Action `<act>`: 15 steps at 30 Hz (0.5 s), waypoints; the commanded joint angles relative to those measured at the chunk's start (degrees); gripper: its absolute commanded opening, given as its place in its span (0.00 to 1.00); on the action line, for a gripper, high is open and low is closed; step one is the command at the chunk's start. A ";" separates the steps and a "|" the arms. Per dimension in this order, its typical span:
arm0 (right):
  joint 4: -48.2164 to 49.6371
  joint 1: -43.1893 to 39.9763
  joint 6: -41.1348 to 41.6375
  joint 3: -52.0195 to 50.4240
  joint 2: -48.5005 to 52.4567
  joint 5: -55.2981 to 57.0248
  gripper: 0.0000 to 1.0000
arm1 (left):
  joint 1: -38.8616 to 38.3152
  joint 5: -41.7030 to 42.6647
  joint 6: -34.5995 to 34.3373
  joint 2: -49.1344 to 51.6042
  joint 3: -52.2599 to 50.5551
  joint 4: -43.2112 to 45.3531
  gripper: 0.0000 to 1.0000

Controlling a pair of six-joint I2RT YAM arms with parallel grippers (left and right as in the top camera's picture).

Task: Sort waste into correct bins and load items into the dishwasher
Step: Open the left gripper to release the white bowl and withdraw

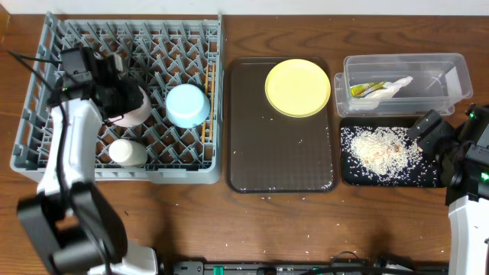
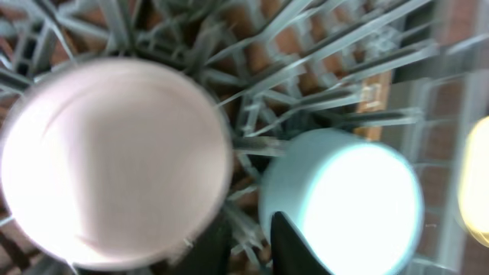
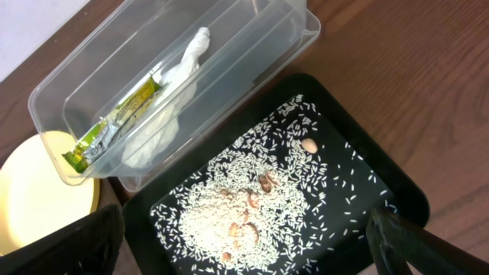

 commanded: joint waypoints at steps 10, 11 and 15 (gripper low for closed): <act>-0.13 -0.37 -0.35 0.63 -0.15 0.79 0.99 | -19.69 -36.68 -1.38 -11.96 0.09 -5.01 0.11; -0.11 -0.37 -0.35 0.63 -0.15 0.81 0.99 | -19.61 -39.95 -2.12 -11.76 0.09 -5.14 0.08; -0.13 -0.37 -0.35 0.63 -0.15 0.79 0.99 | -14.80 -40.83 -2.14 -10.12 0.09 -4.02 0.08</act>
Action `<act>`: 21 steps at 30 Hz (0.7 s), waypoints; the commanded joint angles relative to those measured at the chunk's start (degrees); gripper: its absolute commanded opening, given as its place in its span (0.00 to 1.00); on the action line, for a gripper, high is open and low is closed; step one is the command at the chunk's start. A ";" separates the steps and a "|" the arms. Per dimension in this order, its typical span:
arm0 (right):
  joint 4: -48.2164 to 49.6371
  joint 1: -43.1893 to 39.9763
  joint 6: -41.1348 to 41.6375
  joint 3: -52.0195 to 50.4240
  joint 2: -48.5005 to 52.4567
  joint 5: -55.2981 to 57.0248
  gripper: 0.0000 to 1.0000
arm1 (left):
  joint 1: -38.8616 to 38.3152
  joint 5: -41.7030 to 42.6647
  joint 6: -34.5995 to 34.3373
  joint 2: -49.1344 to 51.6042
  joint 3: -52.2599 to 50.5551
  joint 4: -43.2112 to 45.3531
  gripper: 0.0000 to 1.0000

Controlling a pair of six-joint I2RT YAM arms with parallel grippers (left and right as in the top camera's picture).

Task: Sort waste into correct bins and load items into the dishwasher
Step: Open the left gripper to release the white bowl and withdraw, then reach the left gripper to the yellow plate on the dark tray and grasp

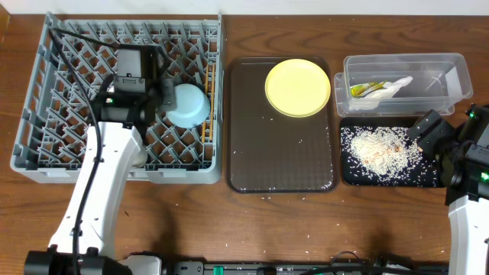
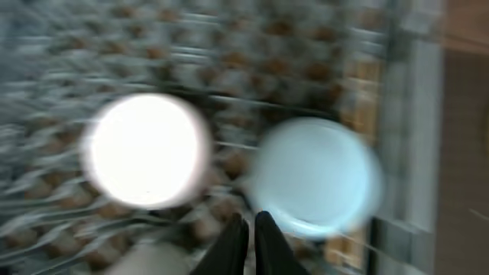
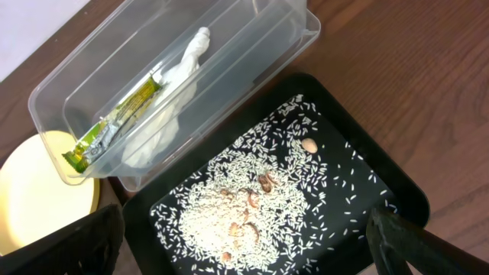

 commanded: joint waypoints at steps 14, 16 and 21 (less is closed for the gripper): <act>-0.09 -0.37 -0.35 0.63 -0.15 0.79 0.99 | 14.82 -2.78 3.43 18.51 0.11 5.84 0.08; -0.09 -0.37 -0.35 0.63 -0.15 0.79 0.99 | 14.80 -2.75 3.43 18.43 0.11 6.08 0.07; -0.09 -0.37 -0.35 0.63 -0.15 0.79 0.99 | 14.67 5.79 3.41 15.19 0.13 5.77 0.12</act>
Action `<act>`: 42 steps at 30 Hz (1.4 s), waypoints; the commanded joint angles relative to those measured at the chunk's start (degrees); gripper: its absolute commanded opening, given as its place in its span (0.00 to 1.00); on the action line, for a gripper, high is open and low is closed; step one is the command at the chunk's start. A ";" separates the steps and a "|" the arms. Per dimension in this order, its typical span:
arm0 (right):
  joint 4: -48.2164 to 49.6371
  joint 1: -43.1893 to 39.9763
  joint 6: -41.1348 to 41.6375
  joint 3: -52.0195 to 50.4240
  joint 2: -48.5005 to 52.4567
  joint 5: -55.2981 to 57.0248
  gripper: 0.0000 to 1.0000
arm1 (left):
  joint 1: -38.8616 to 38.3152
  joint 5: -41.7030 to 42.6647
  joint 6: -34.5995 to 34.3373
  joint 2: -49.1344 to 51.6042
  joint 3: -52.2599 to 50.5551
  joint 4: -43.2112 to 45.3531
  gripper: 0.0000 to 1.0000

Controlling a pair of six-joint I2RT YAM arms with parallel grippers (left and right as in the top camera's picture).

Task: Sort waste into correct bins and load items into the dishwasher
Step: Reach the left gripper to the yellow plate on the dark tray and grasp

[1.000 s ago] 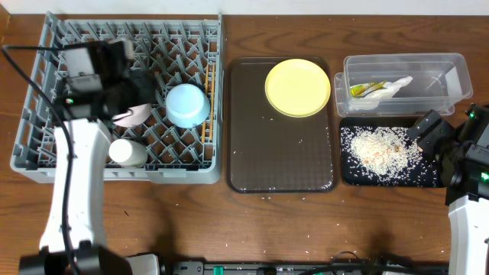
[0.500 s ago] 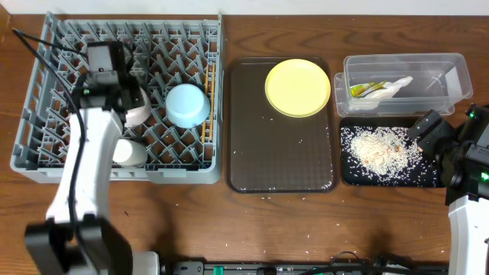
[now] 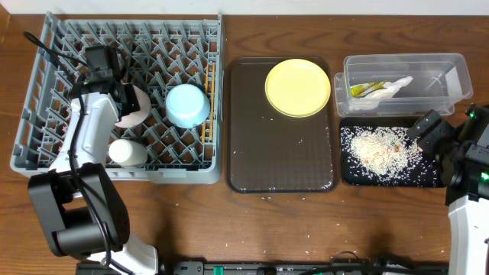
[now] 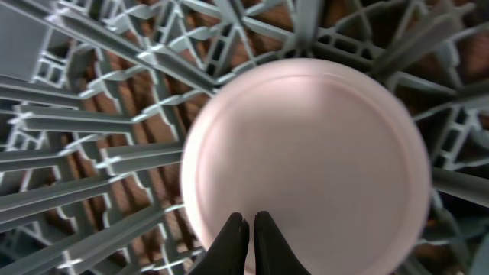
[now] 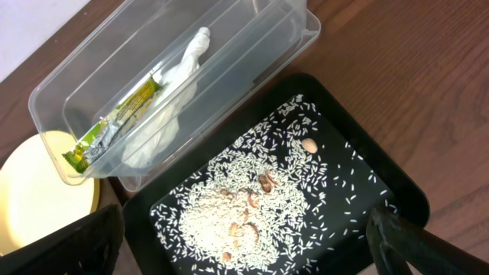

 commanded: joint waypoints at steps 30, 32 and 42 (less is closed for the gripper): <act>-0.07 -0.37 -0.35 0.66 -0.15 0.79 0.99 | -43.89 22.25 -22.47 19.32 0.11 39.74 0.08; -0.09 -0.37 -0.35 0.66 -0.15 0.79 0.99 | -43.87 23.50 -22.49 20.65 0.11 38.99 0.08; -0.09 -0.37 -0.35 0.66 -0.15 0.79 0.99 | -44.00 36.30 -24.09 20.74 0.11 28.98 0.08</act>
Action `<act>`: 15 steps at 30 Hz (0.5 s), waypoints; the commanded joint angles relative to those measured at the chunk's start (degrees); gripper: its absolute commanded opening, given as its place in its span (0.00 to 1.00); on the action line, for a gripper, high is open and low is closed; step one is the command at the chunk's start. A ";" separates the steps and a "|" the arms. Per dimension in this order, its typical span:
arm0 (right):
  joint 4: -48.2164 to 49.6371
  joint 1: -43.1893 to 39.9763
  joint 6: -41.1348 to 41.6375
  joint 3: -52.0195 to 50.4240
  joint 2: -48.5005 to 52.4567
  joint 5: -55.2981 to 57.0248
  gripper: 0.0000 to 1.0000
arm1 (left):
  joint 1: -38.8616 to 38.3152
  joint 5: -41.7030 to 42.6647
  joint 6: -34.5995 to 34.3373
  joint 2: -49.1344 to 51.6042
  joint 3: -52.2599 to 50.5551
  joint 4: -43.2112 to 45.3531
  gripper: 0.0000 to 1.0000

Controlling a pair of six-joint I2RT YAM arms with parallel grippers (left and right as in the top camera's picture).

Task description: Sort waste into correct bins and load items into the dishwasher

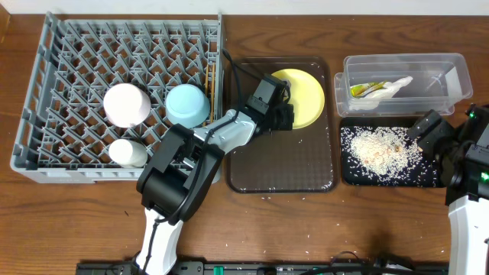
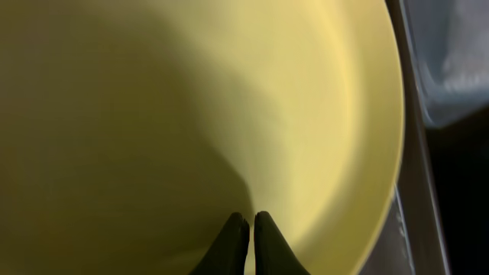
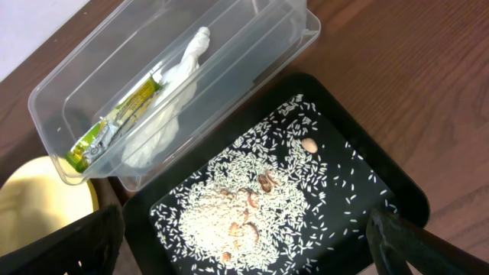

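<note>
A yellow plate lies at the back of the brown tray; it fills the left wrist view. My left gripper is shut, empty, low over the plate's near-left part. The grey dish rack holds a pink bowl, a light blue bowl and a white cup. My right gripper hangs open above the black tray of rice, holding nothing.
A clear plastic bin with a green wrapper and crumpled white paper stands behind the black tray. Rice grains are scattered on the brown tray and on the wooden table in front of it.
My left gripper, still shut, has gone from over the pink bowl in the rack to over the yellow plate on the brown tray. The right arm has not moved.
My left gripper stood with fingers apart between the pink and blue bowls in the rack. It was then shut above those bowls, then shut over the pink bowl. Now it is over the yellow plate. The bowls sit where they were.
</note>
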 commanded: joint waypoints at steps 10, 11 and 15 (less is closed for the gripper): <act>-0.13 -0.37 2.54 0.66 -0.17 -9.07 0.99 | -0.13 8.68 2.08 -13.18 -0.11 -14.25 0.10; 0.61 -0.35 3.30 0.66 -0.15 -15.10 0.99 | -0.13 8.50 2.86 -15.65 -0.11 -14.58 0.14; 2.03 8.44 1.33 0.59 2.54 -30.45 0.77 | -0.13 3.08 5.09 -29.35 -0.11 -18.32 0.39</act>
